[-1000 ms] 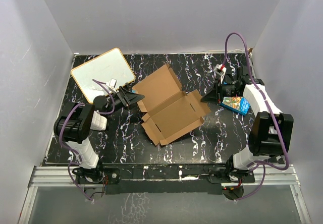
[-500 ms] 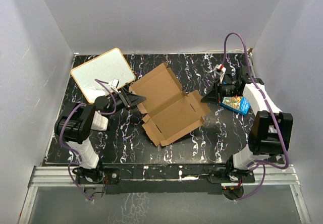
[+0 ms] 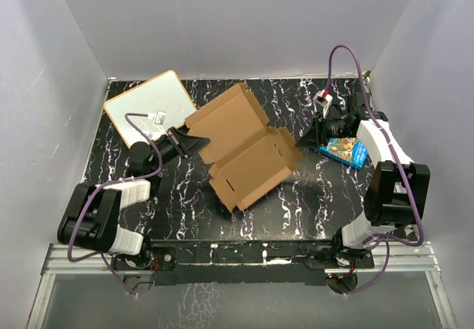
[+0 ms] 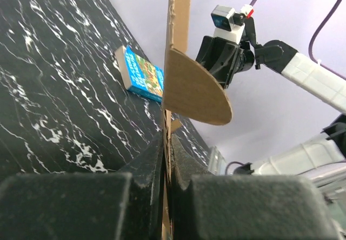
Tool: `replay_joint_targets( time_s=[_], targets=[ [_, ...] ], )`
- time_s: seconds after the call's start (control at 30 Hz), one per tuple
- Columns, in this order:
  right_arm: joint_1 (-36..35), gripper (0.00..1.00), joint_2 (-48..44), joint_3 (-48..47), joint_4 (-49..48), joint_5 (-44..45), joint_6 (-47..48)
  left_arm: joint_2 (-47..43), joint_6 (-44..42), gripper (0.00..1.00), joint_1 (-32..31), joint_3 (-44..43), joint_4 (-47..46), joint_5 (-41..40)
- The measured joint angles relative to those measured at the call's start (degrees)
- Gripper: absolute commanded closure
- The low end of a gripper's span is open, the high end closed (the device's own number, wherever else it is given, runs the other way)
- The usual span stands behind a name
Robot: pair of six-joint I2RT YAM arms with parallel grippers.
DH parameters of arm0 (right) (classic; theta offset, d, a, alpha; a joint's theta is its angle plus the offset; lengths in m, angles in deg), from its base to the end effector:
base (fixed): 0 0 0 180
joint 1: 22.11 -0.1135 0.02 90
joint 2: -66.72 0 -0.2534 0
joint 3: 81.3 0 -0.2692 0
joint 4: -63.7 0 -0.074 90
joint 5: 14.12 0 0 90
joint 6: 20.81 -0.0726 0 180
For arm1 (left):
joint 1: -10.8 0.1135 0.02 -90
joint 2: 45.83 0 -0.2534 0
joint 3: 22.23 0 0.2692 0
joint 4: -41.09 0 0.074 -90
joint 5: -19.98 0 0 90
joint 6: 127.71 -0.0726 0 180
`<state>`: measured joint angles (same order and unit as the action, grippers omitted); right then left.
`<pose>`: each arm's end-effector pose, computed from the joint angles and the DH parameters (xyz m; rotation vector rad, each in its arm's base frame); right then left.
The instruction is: Fold the paper box
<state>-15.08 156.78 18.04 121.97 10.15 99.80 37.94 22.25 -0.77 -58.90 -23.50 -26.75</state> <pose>0.3310 0.0259 0.2269 -0.7109 2.0580 1.1833 0.2807 -0.1083 0.2063 0.1119 1.5201 -1.5000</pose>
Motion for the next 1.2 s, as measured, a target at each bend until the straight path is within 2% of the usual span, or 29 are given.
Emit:
replay_joint_targets(
  time_s=[0.17, 0.27, 0.43, 0.7, 0.93, 1.2],
  targets=[
    [0.13, 0.14, -1.55, 0.79, -1.36, 0.72, -2.67, -10.82, -5.77, 1.00, -0.26, 1.92, 8.28, -5.38],
    [0.17, 0.01, -6.21, 4.68, -5.09, 1.05, -5.18, -15.74, -7.89, 1.00, -0.57, 3.43, 11.61, -8.85],
    [0.22, 0.00, -15.28, 13.84, -13.70, 1.22, -9.66, -19.15, -9.57, 1.00, -1.29, 5.81, 15.63, -12.22],
    [0.22, 0.01, -16.85, 24.57, -24.74, -2.29, -5.97, -19.80, -14.14, 1.00, -1.46, 5.95, 24.68, -13.16],
    [-1.92, 0.01, -6.29, 18.08, -27.80, -2.71, -0.04, -22.80, -19.93, 1.00, -1.62, 5.95, 31.74, -13.05],
    [-10.40, 0.09, 6.25, 5.92, -25.59, 1.51, 2.32, -24.76, -22.62, 1.00, -1.77, 5.95, 32.48, -11.67]
  ],
)
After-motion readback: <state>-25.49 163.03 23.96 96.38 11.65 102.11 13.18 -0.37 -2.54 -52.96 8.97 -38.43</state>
